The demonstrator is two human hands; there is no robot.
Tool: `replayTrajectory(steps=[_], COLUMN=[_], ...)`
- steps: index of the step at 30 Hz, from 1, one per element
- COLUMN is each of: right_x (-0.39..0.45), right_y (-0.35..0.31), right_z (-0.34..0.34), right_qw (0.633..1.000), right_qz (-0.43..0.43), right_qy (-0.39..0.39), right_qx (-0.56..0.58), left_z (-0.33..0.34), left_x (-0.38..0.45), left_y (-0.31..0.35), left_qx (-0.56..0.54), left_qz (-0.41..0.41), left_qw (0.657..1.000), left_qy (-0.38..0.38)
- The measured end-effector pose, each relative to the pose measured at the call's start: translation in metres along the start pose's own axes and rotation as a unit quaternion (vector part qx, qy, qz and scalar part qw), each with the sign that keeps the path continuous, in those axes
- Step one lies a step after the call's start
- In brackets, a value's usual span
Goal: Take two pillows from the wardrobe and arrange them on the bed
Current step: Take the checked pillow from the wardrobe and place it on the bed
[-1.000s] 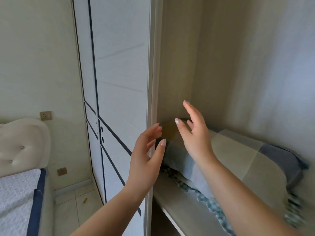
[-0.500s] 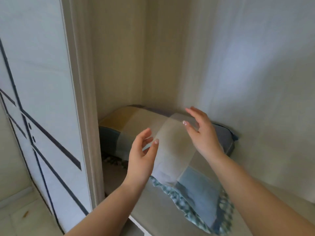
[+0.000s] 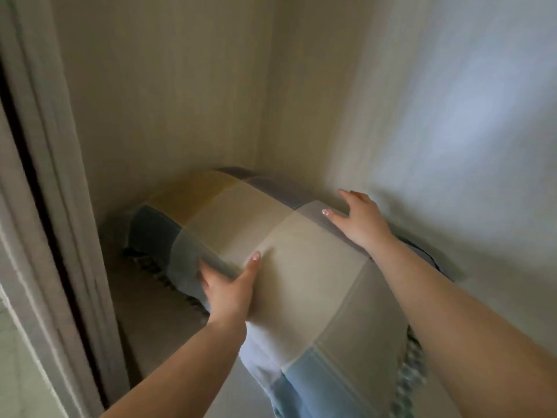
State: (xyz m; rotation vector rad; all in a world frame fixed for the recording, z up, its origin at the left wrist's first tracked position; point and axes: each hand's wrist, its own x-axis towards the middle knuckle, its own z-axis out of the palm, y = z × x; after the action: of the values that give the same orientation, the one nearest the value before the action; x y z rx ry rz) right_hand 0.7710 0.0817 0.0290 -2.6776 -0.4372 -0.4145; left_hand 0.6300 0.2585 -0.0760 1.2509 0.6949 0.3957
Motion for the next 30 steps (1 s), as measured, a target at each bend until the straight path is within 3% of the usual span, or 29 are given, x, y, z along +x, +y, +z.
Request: replayTrajectory(steps=[3, 7, 14, 26, 30], right_x=[0.026, 0.051, 0.061, 0.048, 0.022], right_y=[0.008, 0.009, 0.013, 0.023, 0.036], right_z=[0.009, 0.02, 0.029, 0.038, 0.023], right_qw=[0.997, 0.989, 0.965, 0.993, 0.999], right_qz=[0.036, 0.07, 0.094, 0.002, 0.005], right_qy=[-0.061, -0.127, -0.244, -0.106, -0.005], right_qx=[-0.028, -0.014, -0.001, -0.048, -0.033], left_z=[0.005, 0.003, 0.003, -0.005, -0.006], left_x=[0.008, 0.015, 0.018, -0.001, -0.019], left_y=[-0.006, -0.012, -0.018, -0.023, -0.014], left_qx=[-0.026, -0.08, -0.124, -0.141, -0.104], left_qz=[-0.013, -0.089, -0.097, -0.038, 0.015], left_qw=[0.999, 0.993, 0.988, 0.988, 0.991], left_qy=[0.014, 0.016, -0.007, -0.045, -0.082])
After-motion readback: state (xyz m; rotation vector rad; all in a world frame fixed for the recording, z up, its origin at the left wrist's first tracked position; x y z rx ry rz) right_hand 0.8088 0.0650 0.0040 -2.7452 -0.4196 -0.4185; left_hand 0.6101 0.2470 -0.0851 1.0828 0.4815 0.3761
